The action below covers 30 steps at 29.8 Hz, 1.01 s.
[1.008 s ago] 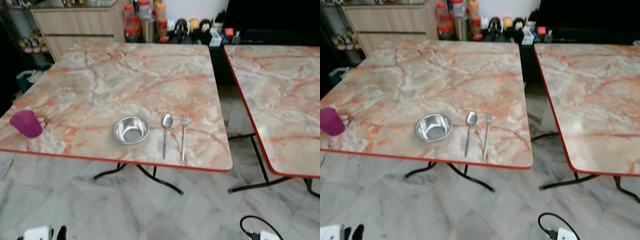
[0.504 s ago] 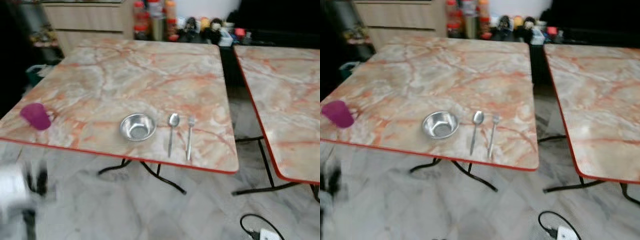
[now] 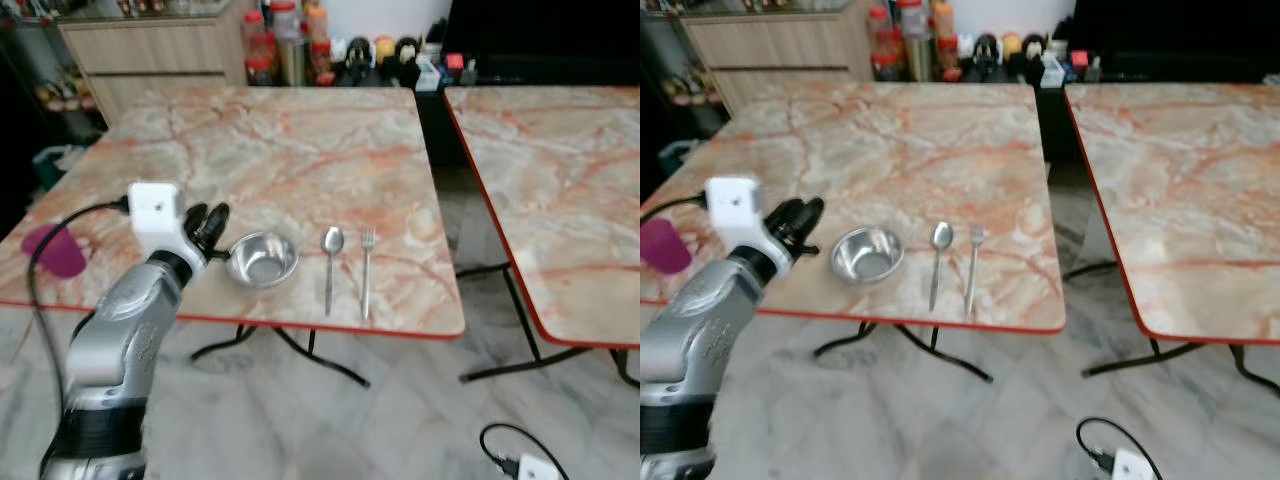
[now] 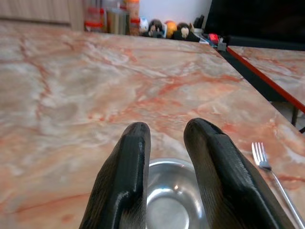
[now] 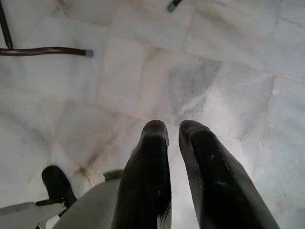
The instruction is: Setting the table
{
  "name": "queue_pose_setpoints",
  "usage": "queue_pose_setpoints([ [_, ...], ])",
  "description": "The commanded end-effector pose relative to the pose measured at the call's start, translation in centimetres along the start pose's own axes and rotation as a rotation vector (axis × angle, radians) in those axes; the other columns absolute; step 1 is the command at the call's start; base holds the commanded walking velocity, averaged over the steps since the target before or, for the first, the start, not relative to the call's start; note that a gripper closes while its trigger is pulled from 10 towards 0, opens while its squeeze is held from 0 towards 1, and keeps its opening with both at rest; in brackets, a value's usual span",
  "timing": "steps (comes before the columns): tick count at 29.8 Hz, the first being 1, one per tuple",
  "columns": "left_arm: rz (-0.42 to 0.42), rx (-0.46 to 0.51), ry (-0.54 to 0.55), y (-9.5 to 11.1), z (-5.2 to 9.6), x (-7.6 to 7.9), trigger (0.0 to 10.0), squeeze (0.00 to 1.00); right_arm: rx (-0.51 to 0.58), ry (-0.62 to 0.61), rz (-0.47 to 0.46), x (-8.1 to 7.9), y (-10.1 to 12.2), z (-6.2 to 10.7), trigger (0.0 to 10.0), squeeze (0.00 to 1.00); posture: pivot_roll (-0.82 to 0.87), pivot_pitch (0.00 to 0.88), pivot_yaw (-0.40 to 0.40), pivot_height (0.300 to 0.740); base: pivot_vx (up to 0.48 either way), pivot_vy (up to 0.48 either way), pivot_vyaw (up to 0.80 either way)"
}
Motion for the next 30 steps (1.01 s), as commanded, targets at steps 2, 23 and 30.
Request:
queue_pose_setpoints([
  [2, 0.043, -0.034, -0.038, 0.2, -1.7, 0.7, 10.0, 0.72, -0.010, -0.019, -0.026, 0.3, -0.4, 0.1, 10.0, 0.00, 0.10, 0.038, 0.047, 0.740, 0.000, 0.000, 0.00],
  [23, 0.080, -0.231, -0.062, -0.7, -3.9, 1.4, 10.0, 1.00, -0.005, -0.023, -0.033, 0.5, -0.4, 0.1, 10.0, 0.00, 0.09, 0.053, 0.037, 0.740, 0.000, 0.000, 0.00],
  [30, 0.095, -0.306, -0.105, -1.8, -3.7, 2.3, 10.0, 1.00, -0.008, -0.021, -0.032, 0.5, -0.4, 0.1, 10.0, 0.00, 0.09, 0.056, 0.036, 0.740, 0.000, 0.000, 0.00],
])
Point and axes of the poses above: a point about 5 cm out from each wrist's last joint towards the gripper, its own z axis pointing back from the gripper into the wrist, its own y axis along the axis of the wrist's last joint, x = y × z, the point moved 2 cm from there along -z, pointing out of the wrist towards the gripper, and after that the axes turned 6 degrees about -z, right-handed, at the moved point
